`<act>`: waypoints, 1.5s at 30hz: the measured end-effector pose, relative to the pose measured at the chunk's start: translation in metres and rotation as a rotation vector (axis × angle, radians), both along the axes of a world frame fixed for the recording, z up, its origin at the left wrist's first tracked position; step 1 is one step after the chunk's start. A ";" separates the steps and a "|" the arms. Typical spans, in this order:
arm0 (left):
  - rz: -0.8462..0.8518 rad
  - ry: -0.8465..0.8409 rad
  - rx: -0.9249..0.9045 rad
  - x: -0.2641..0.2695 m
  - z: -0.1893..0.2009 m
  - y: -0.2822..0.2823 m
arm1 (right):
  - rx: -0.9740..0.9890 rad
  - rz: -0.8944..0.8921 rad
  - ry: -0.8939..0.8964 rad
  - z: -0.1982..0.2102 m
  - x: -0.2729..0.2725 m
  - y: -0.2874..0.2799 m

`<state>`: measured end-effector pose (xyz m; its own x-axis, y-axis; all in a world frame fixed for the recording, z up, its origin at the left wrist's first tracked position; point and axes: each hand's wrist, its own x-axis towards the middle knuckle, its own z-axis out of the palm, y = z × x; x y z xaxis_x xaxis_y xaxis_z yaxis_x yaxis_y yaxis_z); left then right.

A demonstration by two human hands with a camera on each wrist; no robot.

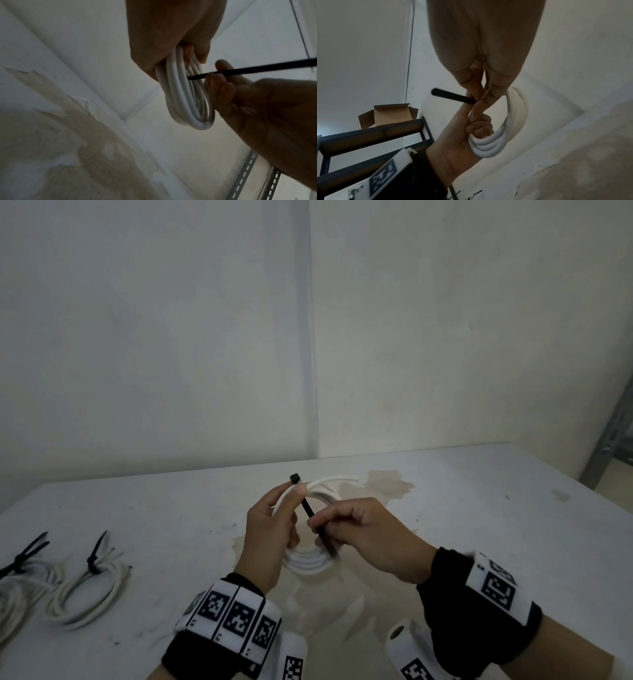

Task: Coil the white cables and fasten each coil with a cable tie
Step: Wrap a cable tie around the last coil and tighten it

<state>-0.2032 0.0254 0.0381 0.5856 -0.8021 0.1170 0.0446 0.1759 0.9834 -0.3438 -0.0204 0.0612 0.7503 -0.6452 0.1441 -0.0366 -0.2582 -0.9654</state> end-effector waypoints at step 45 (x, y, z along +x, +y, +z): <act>0.029 0.139 -0.010 -0.013 0.012 0.015 | -0.126 -0.267 -0.013 0.017 0.027 0.019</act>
